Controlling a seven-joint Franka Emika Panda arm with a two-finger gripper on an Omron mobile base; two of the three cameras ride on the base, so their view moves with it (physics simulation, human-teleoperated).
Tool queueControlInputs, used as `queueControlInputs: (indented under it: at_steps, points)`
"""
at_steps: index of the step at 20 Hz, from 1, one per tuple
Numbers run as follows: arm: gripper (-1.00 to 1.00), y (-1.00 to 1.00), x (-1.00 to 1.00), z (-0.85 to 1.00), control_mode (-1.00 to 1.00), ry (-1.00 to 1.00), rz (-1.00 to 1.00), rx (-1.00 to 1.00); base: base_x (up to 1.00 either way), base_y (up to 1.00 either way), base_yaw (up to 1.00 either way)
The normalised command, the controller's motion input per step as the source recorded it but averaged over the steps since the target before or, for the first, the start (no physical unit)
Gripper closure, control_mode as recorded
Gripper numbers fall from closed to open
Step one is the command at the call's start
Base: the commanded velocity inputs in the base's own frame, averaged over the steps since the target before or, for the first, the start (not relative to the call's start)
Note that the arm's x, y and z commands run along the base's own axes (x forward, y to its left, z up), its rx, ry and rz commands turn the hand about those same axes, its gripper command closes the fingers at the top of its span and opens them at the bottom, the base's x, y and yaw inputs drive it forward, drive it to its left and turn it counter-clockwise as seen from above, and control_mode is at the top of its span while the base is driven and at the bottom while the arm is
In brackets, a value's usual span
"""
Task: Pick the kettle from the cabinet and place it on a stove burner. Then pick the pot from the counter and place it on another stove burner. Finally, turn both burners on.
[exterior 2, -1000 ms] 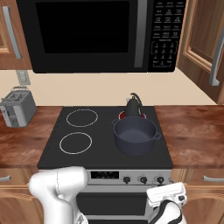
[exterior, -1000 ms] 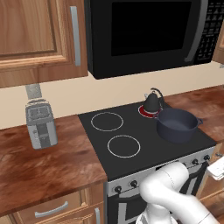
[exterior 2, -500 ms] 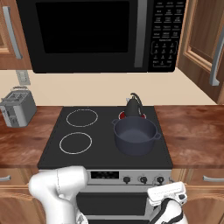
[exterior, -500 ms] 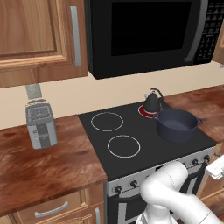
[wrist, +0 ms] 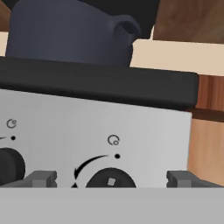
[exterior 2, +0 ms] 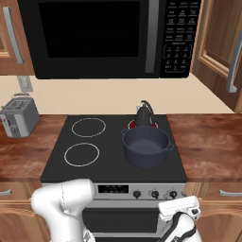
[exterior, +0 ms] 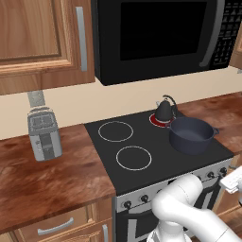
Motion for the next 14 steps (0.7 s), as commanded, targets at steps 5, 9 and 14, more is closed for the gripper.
queueControlInputs:
  at_steps: [5,9,14]
  points:
    - [-1.0,-0.04,0.09,-0.12,-1.0,0.0,0.01,0.02,0.0,0.0,0.0]
    - [-1.0,-0.09,0.08,-0.11,-1.0,0.0,0.01,0.02,0.0,0.0,0.0]
    - [-1.0,-0.02,0.02,-0.11,-1.0,0.0,0.01,0.02,0.0,0.0,0.0]
